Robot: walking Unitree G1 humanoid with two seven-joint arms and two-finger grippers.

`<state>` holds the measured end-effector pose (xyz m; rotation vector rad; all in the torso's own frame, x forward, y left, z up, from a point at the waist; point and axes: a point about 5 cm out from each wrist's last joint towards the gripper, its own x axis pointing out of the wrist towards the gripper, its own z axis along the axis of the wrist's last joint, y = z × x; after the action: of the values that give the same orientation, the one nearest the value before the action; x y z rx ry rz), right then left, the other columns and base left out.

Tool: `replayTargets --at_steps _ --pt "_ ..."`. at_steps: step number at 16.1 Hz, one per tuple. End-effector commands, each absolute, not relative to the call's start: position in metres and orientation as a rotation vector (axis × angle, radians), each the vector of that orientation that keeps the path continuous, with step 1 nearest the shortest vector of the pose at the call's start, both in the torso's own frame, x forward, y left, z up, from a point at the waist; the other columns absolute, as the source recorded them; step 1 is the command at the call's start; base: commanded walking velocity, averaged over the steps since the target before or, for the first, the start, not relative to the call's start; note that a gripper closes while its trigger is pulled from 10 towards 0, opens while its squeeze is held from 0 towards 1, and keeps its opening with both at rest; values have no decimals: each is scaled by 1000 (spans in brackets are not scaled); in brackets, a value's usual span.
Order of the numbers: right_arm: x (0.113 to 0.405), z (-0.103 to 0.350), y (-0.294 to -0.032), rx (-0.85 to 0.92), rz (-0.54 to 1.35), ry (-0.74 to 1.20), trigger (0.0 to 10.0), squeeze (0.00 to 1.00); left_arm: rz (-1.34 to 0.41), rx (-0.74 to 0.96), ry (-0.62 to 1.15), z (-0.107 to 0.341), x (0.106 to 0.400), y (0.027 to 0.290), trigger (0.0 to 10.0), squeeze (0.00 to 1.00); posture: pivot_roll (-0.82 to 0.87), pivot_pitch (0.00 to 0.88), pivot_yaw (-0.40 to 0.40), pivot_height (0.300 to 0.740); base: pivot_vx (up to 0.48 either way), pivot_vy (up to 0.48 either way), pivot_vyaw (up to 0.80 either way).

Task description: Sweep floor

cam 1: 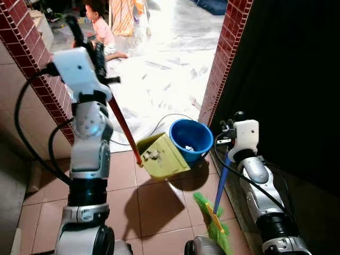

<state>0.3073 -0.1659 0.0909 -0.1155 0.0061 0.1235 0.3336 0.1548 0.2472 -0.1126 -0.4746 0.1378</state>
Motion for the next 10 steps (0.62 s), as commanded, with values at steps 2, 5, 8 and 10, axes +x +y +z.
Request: replayTargets --at_steps 2,5,8,10 --pt "310 91 -166 -122 128 11 10000 0 137 -146 -652 292 330 155 10000 0 -128 41 -6 740 0 0 0" --pt "310 92 -166 -125 130 10 10000 0 87 -169 -693 305 337 144 10000 0 -139 41 -1 740 0 0 0" --pt "309 92 -167 -123 121 9 10000 0 38 -166 -684 299 340 132 10000 0 -141 44 2 740 102 0 0" --pt "309 92 -166 -125 122 8 10000 0 20 -160 -679 295 341 126 10000 0 -143 47 4 740 371 0 0"
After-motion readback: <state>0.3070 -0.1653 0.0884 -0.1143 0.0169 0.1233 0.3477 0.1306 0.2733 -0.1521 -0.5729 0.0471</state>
